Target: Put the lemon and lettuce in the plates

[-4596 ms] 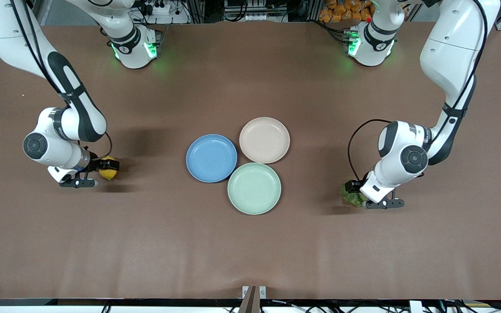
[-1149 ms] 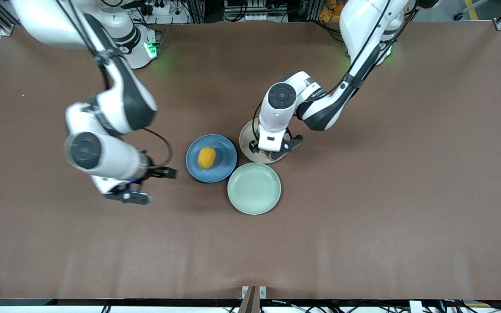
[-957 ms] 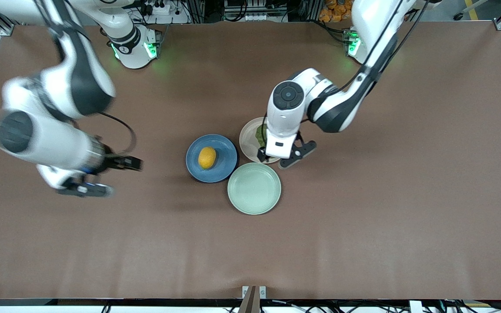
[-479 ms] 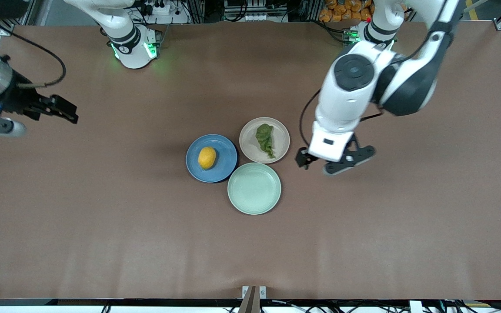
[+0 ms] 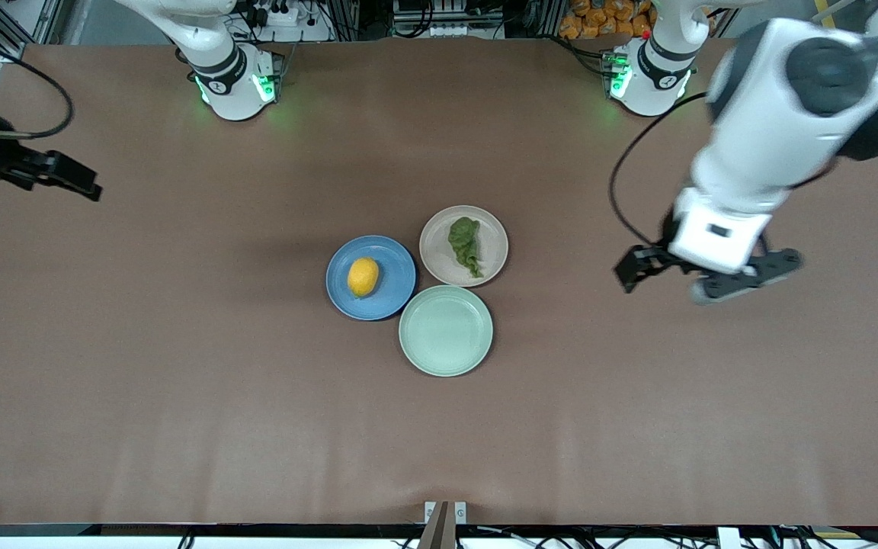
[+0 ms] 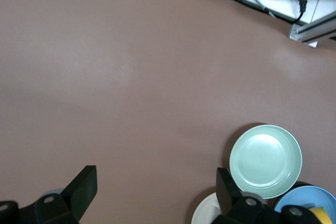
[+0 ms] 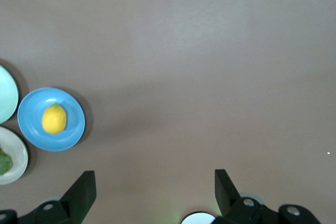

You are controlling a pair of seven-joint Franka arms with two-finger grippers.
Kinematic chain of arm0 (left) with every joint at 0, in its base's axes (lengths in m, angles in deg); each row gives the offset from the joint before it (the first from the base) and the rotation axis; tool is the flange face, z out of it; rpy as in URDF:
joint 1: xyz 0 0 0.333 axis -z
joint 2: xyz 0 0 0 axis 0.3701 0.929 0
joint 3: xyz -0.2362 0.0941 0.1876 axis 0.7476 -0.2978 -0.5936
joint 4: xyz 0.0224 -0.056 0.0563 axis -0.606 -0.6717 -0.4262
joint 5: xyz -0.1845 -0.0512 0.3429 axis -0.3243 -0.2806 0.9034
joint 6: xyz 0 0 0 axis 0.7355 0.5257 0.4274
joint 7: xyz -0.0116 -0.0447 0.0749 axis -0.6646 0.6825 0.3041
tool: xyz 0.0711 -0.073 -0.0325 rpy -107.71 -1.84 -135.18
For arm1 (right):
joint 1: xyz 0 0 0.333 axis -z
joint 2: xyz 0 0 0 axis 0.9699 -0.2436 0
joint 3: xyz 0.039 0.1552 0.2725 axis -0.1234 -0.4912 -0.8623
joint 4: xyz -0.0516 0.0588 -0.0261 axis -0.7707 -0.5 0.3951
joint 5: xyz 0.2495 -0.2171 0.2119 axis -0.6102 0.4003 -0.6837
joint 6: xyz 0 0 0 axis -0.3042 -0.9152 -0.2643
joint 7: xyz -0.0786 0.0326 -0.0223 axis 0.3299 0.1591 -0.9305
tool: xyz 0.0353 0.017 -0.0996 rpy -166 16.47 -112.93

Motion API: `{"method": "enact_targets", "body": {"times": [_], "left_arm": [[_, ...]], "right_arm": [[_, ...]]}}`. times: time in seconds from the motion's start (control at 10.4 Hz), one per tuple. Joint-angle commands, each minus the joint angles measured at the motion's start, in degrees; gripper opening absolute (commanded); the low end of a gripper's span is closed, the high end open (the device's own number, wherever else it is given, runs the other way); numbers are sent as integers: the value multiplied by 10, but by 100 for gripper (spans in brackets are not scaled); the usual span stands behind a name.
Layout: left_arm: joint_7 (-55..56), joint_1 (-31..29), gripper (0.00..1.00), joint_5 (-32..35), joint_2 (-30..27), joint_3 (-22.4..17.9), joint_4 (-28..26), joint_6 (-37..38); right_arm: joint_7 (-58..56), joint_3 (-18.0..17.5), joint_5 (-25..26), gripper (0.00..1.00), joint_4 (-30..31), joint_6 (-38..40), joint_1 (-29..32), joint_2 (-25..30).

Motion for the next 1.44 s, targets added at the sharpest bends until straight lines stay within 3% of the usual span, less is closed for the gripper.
{"method": "enact_targets", "body": {"times": [0.0, 0.48, 1.15, 1.24, 1.34], "left_arm": [[-68, -28, 100, -18, -28, -2, -11, 28], [-269, -31, 100, -40, -83, -90, -10, 130], [-277, -33, 100, -41, -100, -97, -9, 154], [-277, -33, 100, -40, -100, -97, -9, 157], [-277, -33, 100, -40, -100, -97, -9, 159]], "right_arm": [[-3, -7, -30, 100, -16, 10, 48, 1], [-3, -11, -33, 100, -15, -10, 47, 1], [-6, -6, -38, 100, -13, -31, 40, -4], [-7, 19, -38, 100, -11, -31, 17, -4], [-7, 70, -38, 100, -8, -33, -35, -4]]}}
